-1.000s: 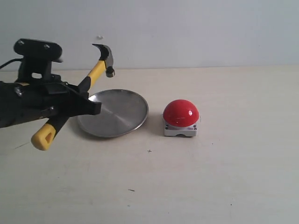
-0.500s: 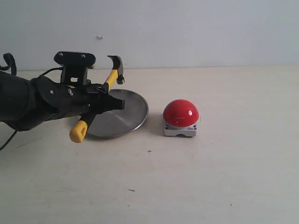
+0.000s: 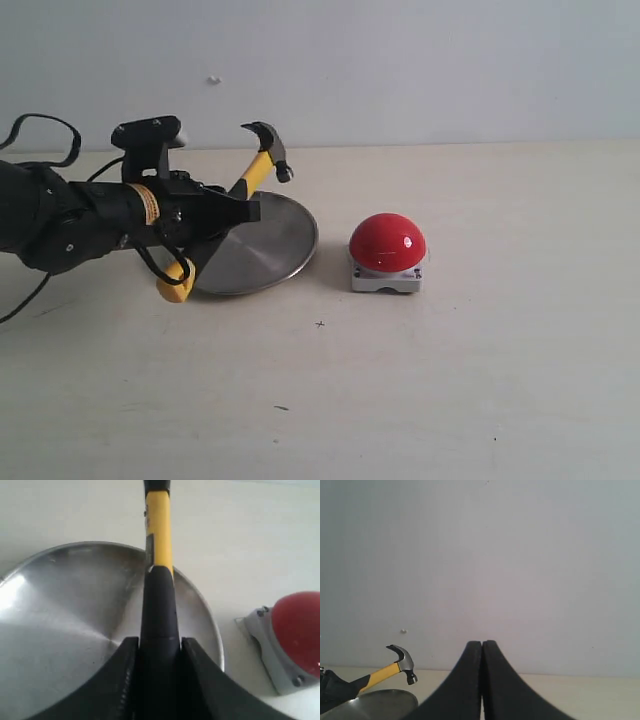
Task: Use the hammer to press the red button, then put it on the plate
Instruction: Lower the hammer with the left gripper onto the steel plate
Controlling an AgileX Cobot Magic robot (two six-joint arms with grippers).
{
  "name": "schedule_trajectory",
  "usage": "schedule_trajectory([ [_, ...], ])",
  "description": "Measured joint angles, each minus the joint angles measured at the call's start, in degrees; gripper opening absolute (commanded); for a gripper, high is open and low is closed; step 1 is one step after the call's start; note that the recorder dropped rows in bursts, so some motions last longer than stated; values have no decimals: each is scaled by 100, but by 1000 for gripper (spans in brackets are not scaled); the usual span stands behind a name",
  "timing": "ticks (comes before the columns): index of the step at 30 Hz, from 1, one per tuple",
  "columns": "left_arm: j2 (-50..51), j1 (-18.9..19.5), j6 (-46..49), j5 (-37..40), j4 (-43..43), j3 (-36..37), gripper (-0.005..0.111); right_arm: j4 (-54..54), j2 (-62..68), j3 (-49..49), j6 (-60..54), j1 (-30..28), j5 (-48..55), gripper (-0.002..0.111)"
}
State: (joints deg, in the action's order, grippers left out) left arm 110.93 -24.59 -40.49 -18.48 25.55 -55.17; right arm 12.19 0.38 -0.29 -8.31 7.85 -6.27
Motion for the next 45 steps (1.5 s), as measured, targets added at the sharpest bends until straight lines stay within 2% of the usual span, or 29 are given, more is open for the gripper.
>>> schedule_trajectory([
  [5, 342, 0, 129, -100, 123, 0, 0, 0, 0, 0, 4, 0, 0, 0],
  [14, 356, 0, 434, -135, 101, -22, 0, 0, 0, 0, 4, 0, 0, 0],
  [21, 356, 97, 775, -147, -517, -22, 0, 0, 0, 0, 4, 0, 0, 0],
  [33, 471, 148, 811, -254, -597, -86, 0, 0, 0, 0, 4, 0, 0, 0],
  [41, 837, 148, 403, -417, -480, -254, 0, 0, 0, 0, 4, 0, 0, 0],
  [45, 837, 153, -135, -406, -172, -279, 0, 0, 0, 0, 4, 0, 0, 0],
])
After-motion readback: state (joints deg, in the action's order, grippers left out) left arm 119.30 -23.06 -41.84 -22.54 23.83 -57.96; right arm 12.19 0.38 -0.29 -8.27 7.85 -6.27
